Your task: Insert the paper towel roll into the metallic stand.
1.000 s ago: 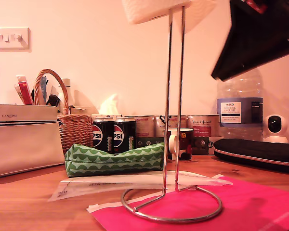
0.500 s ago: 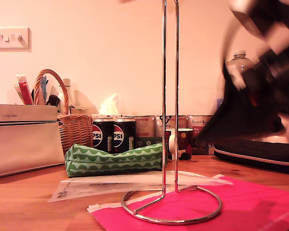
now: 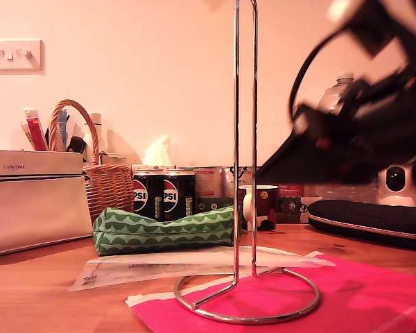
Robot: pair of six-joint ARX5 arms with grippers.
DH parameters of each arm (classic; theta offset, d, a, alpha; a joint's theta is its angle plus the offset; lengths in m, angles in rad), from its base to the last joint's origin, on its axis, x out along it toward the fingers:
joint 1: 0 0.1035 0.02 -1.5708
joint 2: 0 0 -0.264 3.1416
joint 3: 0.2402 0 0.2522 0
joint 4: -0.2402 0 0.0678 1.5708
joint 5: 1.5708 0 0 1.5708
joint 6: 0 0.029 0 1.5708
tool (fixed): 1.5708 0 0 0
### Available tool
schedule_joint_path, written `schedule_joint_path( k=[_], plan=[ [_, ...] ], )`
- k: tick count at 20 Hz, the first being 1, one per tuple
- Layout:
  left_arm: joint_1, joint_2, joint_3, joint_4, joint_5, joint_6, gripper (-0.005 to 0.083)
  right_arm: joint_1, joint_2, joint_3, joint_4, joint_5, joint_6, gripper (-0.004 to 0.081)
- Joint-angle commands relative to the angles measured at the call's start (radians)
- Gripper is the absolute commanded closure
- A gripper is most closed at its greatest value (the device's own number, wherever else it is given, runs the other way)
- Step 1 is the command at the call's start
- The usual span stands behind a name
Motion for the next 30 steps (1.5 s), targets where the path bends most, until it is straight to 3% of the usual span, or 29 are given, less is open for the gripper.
schedule_joint_path(
  k=[1, 6, 14, 18, 20, 22, 30],
  plan=[
    [0.005, -0.011, 0.014, 0.019, 0.007, -0.005, 0.0795, -0.011, 0.061, -0.012, 0.052, 0.002, 0.010, 0.0514],
    [0.005, -0.011, 0.014, 0.019, 0.010, -0.004, 0.0795, -0.049, 0.212, -0.012, 0.189, 0.000, 0.011, 0.0512],
    [0.025, -0.010, 0.014, 0.019, 0.014, -0.004, 0.0795, -0.050, 0.446, 0.018, 0.400, -0.029, 0.045, 0.0531],
    [0.026, -0.010, 0.014, 0.019, 0.014, -0.010, 0.0795, -0.048, 0.489, 0.057, 0.402, -0.054, 0.045, 0.0568],
    [0.026, -0.010, 0.014, 0.019, 0.014, -0.017, 0.0795, -0.047, 0.510, 0.077, 0.402, -0.063, 0.045, 0.0636],
    [0.026, -0.009, 0.014, 0.019, 0.014, -0.023, 0.0795, -0.046, 0.526, 0.085, 0.395, -0.063, 0.045, 0.0782],
    [0.029, -0.009, 0.014, 0.019, 0.014, -0.041, 0.0795, -0.039, 0.511, 0.085, 0.340, -0.042, 0.040, 0.0781]
  ],
)
